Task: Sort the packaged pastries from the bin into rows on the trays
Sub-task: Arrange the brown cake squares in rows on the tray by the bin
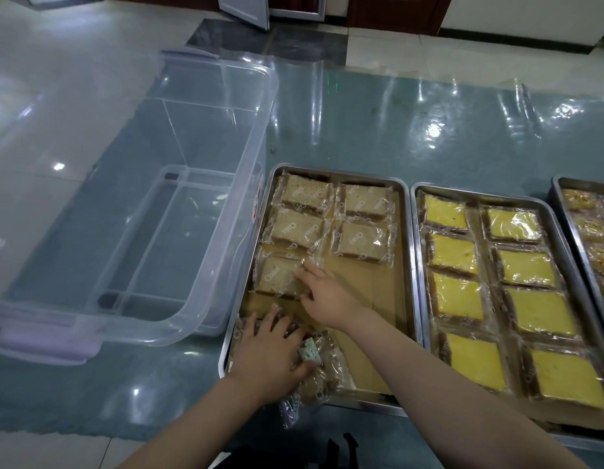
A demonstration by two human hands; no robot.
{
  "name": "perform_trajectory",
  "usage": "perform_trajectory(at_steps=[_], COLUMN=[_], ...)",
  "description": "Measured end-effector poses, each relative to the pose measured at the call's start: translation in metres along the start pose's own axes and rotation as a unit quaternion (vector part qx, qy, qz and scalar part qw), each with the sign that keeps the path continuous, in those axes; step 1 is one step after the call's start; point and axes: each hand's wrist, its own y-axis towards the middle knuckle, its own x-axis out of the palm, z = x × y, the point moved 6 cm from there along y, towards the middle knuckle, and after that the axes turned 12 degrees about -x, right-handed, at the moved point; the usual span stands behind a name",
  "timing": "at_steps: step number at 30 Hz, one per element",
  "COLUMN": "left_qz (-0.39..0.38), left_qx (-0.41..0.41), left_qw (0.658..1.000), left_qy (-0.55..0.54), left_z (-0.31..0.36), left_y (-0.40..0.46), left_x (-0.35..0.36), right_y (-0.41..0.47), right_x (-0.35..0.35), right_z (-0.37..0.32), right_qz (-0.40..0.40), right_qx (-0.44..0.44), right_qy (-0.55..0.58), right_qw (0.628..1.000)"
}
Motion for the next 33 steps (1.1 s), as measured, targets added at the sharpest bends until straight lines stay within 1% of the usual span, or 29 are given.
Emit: perform_trajectory(at_steps=[3, 7, 10, 13, 15, 18, 21, 25, 30, 33], left_qz=[-0.008, -0.014, 0.015, 0.043, 0.059, 0.095, 0.091, 0.053, -0.061, -0.091], left_qx=[0.0, -0.009, -0.007, 0.01, 0.027, 0.074, 0.138, 0.179, 0.18, 0.19], left_qw=[1.0, 1.0, 1.0, 0.999, 0.997, 0.992, 0.986, 0.982, 0.979, 0.972], left_qy=[0.004, -0.005, -0.013, -0.024, -0.03, -0.032, -0.02, 0.02, 0.074, 0.105], left_z=[0.001, 0.002, 0.007, 0.014, 0.02, 0.03, 0.041, 0.047, 0.049, 0.051], left_y=[0.001, 0.004, 0.005, 0.006, 0.007, 0.006, 0.003, -0.006, -0.013, -0.014], left_x=[0.0, -0.003, -0.008, -0.013, -0.016, -0.023, -0.022, -0.012, -0.002, 0.002], right_y=[-0.003, -0.022, -0.04, -0.06, -0.073, -0.091, -0.107, -0.123, -0.133, -0.137], right_x=[0.0, -0.007, -0.012, -0.008, -0.004, -0.001, 0.003, 0.01, 0.013, 0.015], right_z=[0.004, 0.015, 0.026, 0.036, 0.042, 0.048, 0.052, 0.057, 0.061, 0.061], right_qz=[0.014, 0.08, 0.125, 0.138, 0.15, 0.171, 0.185, 0.188, 0.191, 0.192], right_qx=[-0.003, 0.012, 0.023, 0.039, 0.054, 0.065, 0.073, 0.07, 0.075, 0.076], right_qy=[0.034, 0.095, 0.104, 0.115, 0.117, 0.117, 0.129, 0.12, 0.123, 0.132], right_qw=[0.999, 0.992, 0.986, 0.983, 0.98, 0.976, 0.972, 0.972, 0.971, 0.97])
